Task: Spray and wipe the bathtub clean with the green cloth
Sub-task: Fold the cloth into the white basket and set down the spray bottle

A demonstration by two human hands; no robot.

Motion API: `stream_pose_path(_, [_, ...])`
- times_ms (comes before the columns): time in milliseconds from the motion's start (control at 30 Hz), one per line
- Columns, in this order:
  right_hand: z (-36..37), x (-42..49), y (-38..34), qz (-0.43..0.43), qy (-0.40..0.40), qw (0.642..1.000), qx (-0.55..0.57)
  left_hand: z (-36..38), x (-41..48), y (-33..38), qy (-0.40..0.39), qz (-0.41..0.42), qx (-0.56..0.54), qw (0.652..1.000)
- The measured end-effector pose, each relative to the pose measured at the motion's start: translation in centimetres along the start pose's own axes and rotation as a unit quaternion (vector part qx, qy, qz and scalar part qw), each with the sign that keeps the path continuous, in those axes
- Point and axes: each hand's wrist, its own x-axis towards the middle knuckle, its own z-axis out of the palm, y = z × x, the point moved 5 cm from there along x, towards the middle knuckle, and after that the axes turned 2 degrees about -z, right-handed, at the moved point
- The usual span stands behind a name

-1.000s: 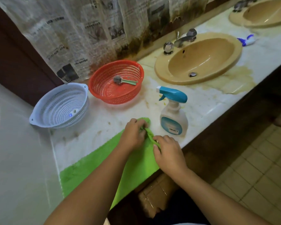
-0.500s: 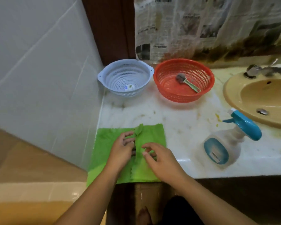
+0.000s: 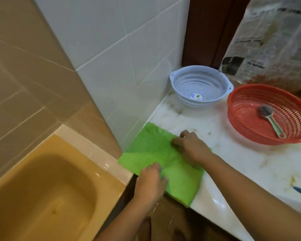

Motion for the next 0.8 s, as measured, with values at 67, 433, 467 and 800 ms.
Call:
stream_pose_path(67, [-0.4,0.3,0.4,0.023,0.008,0.999,-0.023,0.0,0.1,0.1,-0.004,-0.012,0.021,1.0])
stream_pose_path(433, [-1.6,1.9,-2.4,-0.011,0.177,0.976,0.126,-3.7,0.7,-4.3,0.062,-0.079,-0.206,0.973])
stream_pose_path(467, [-1.8,2.7,-3.2,-0.019,0.175,0.973,0.15,-4.1,0.8,-5.0,0.085,-0.089,-0.222,0.967])
stream_pose_path(800, [0.1,10.3,-8.1,0.006,0.14,0.957,0.253,-8.0,3.4,-9.4,0.227,-0.086,-0.109,0.964])
